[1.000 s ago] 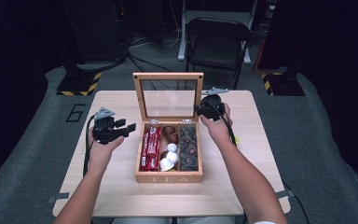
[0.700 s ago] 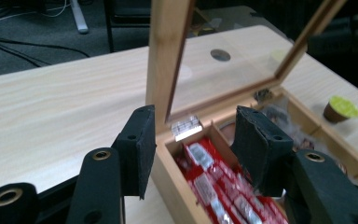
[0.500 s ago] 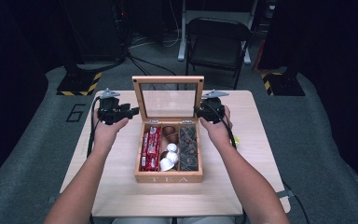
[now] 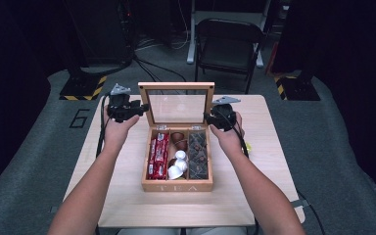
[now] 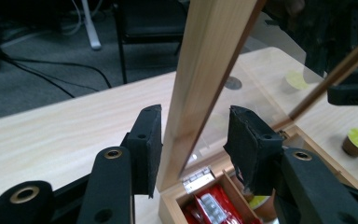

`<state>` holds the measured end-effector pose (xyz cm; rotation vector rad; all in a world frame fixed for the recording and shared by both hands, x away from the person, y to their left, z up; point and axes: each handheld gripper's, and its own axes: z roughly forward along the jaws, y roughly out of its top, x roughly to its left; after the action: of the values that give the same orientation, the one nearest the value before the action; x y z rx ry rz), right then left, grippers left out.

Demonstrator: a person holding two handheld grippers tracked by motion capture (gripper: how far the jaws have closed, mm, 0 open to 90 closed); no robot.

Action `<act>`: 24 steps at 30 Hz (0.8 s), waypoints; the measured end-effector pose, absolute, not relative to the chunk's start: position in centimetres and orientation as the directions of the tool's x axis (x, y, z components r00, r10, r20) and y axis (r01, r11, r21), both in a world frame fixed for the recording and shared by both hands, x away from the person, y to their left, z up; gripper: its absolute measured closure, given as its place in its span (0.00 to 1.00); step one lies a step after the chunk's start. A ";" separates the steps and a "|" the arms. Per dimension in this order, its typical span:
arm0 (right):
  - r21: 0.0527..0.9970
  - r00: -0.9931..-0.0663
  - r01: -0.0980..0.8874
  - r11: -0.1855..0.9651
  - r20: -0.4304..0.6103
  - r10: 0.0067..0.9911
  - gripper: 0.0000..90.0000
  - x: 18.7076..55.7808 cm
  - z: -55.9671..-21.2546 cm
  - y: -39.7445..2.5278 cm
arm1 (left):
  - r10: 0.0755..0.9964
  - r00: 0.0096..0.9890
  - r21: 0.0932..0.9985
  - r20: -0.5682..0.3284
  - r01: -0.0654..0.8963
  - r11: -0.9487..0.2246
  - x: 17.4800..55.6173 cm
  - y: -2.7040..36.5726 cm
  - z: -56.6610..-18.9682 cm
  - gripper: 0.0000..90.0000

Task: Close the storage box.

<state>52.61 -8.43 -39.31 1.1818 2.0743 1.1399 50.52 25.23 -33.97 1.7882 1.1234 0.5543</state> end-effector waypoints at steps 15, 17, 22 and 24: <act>0.857 -0.510 0.442 0.265 -0.003 0.860 0.71 52.1 -39.5 -8.6 | 0.873 0.485 0.886 -0.052 0.425 -0.183 50.0 24.7 -33.2 0.71; 0.858 -0.509 0.445 0.255 0.008 0.861 0.70 52.0 -39.4 -8.7 | 0.873 0.485 0.886 -0.052 0.426 -0.184 49.9 24.6 -33.2 0.71; 0.873 -0.520 0.426 0.238 0.021 0.854 0.64 51.3 -38.8 -8.8 | 0.867 0.494 0.893 -0.063 0.415 -0.171 49.4 24.6 -32.9 0.69; 0.875 -0.525 0.423 0.237 0.024 0.851 0.63 51.0 -38.5 -8.9 | 0.865 0.499 0.896 -0.054 0.407 -0.179 49.0 24.7 -32.6 0.69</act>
<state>51.00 -8.86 -38.54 1.1644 2.0519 1.2277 49.01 24.67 -32.64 1.7846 1.0710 0.5989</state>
